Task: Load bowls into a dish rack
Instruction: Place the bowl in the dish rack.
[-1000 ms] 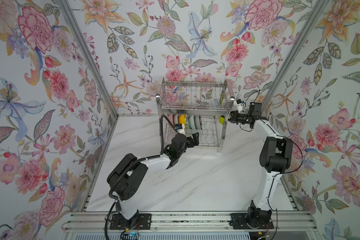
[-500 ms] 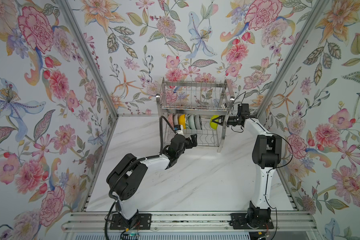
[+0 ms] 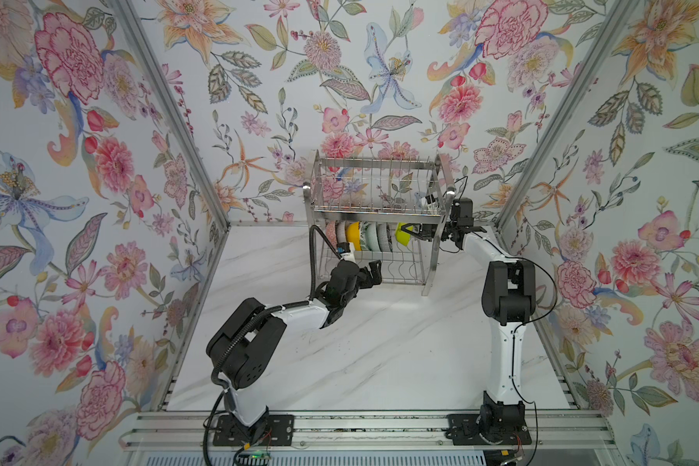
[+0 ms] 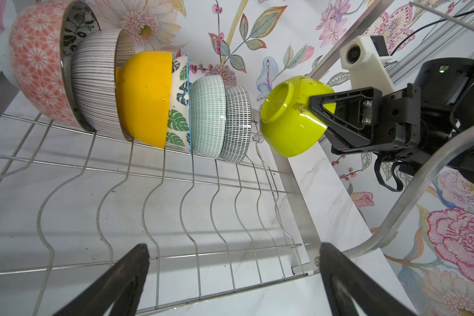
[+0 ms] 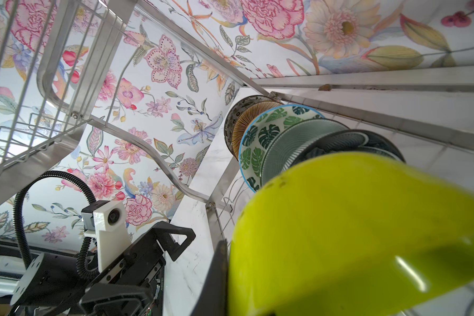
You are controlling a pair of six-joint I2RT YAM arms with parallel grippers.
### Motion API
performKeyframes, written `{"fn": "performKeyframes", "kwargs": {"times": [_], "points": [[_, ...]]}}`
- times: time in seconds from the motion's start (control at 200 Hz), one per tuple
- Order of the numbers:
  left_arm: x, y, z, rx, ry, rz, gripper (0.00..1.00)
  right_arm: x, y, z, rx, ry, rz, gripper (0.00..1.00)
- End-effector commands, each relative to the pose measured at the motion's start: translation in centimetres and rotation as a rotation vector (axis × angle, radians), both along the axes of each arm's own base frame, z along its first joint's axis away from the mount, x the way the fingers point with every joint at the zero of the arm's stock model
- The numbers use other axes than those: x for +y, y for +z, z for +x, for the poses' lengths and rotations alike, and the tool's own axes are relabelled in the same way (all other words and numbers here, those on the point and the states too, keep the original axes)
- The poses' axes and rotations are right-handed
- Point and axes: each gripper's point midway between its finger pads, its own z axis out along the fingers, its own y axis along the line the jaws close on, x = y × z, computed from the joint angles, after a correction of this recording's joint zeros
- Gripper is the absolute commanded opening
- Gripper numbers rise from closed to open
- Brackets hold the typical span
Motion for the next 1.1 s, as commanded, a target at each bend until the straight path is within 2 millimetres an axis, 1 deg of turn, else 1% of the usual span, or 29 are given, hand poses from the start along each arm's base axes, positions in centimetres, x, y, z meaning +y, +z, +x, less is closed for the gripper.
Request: {"fn": "performKeyframes", "kwargs": {"times": [0.0, 0.16, 0.2, 0.445, 0.736, 0.896, 1.096], "points": [[0.8, 0.3, 0.0, 0.005, 0.012, -0.007, 0.99, 0.6, -0.1, 0.5, -0.013, 0.035, 0.070, 0.00], [0.6, 0.1, 0.2, 0.009, 0.009, -0.004, 0.99, 1.3, -0.6, 1.0, 0.009, 0.047, 0.128, 0.00], [0.7, 0.1, 0.3, 0.011, 0.011, -0.004, 0.99, 1.4, -0.5, 1.1, 0.002, 0.053, 0.146, 0.00], [0.7, 0.1, 0.4, 0.010, 0.012, 0.004, 0.99, 1.6, -0.9, 2.0, 0.012, 0.052, 0.217, 0.00], [0.9, 0.0, 0.4, 0.015, 0.015, 0.005, 0.99, 1.4, -2.6, 2.8, 0.033, 0.013, 0.200, 0.00], [0.9, -0.2, 0.5, 0.018, 0.014, 0.005, 0.99, 1.7, -4.0, 2.7, 0.054, 0.005, 0.170, 0.00], [0.9, -0.1, 0.4, 0.018, 0.013, 0.004, 0.99, 1.9, -4.9, 2.7, 0.060, 0.002, 0.153, 0.00]]}}
